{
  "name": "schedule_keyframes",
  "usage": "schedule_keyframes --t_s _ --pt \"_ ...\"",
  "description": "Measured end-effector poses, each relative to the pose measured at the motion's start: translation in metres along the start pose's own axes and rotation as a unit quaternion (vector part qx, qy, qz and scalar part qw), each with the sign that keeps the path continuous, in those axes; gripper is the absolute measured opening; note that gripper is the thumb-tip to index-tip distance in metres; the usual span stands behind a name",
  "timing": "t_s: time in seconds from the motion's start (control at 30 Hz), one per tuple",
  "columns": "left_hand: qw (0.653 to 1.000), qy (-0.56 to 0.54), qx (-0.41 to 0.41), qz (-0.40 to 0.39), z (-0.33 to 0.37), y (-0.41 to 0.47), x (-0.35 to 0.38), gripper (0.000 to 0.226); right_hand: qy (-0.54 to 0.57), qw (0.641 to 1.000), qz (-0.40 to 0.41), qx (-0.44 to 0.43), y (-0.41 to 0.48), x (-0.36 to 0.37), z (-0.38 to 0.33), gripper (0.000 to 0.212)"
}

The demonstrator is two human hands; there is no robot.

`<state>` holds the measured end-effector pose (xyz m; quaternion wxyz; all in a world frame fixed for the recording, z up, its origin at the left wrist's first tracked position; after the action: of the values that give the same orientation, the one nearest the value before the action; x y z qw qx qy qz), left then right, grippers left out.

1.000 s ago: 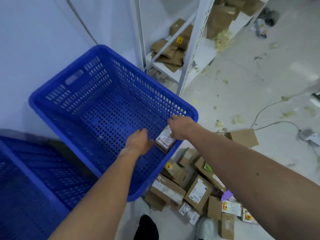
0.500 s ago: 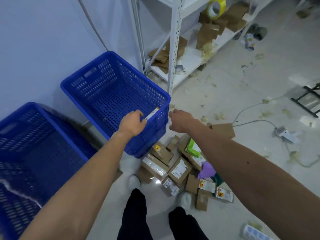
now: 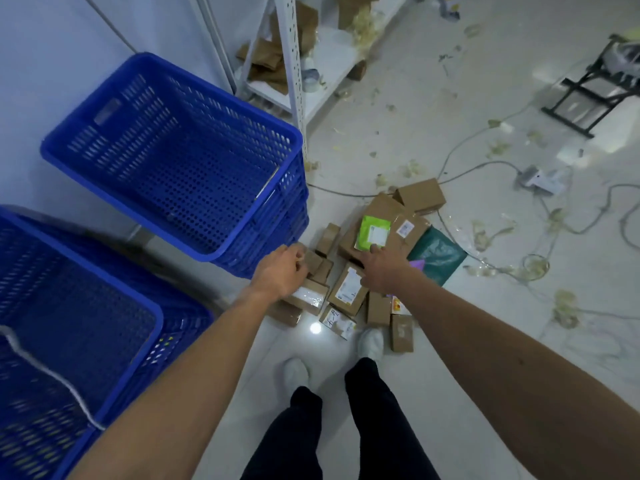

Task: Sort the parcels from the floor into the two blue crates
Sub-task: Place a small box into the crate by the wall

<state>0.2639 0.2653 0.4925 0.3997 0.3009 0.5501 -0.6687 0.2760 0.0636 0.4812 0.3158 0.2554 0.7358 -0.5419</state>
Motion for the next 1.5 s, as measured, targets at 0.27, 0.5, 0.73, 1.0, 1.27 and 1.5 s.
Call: schedule_keyframes --t_s 0.27,0.5,0.73,1.0,1.27,1.5 --pt "0.998 0.031 -0.01 -0.06 -0.057 0.012 0.087 0.038 0.037 0.998 -0.034 0.036 0.02 0.103 0.006 0.048" --pt "0.993 0.055 -0.006 -0.107 -0.085 0.054 0.162 0.052 0.026 0.998 -0.059 0.02 0.073 0.186 0.005 0.052" --pt "0.972 0.176 0.055 -0.143 -0.118 0.128 0.265 0.082 0.022 0.998 -0.06 0.019 0.16 0.277 0.016 0.059" --pt "0.955 0.259 0.1 -0.1 -0.151 0.213 0.362 0.107 0.009 0.999 -0.03 0.008 0.263 0.364 0.029 0.085" --pt "0.947 0.291 0.122 -0.057 -0.178 0.259 0.427 0.119 0.029 0.999 0.018 -0.007 0.33 0.418 0.031 0.126" --pt "0.923 0.353 0.149 -0.022 -0.189 0.278 0.458 0.119 -0.008 0.999 0.041 -0.003 0.355 0.449 0.012 0.143"
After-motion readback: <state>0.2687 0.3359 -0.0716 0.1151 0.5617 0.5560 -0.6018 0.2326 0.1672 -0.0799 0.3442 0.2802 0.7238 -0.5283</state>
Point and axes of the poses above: each hand's wrist, its own y-axis towards the middle knuckle, its own x-axis out of the palm, z = x × y, the point moved 7 cm from there along y, towards the middle knuckle, and after that the axes turned 10 degrees about y, right-handed, at the moved point
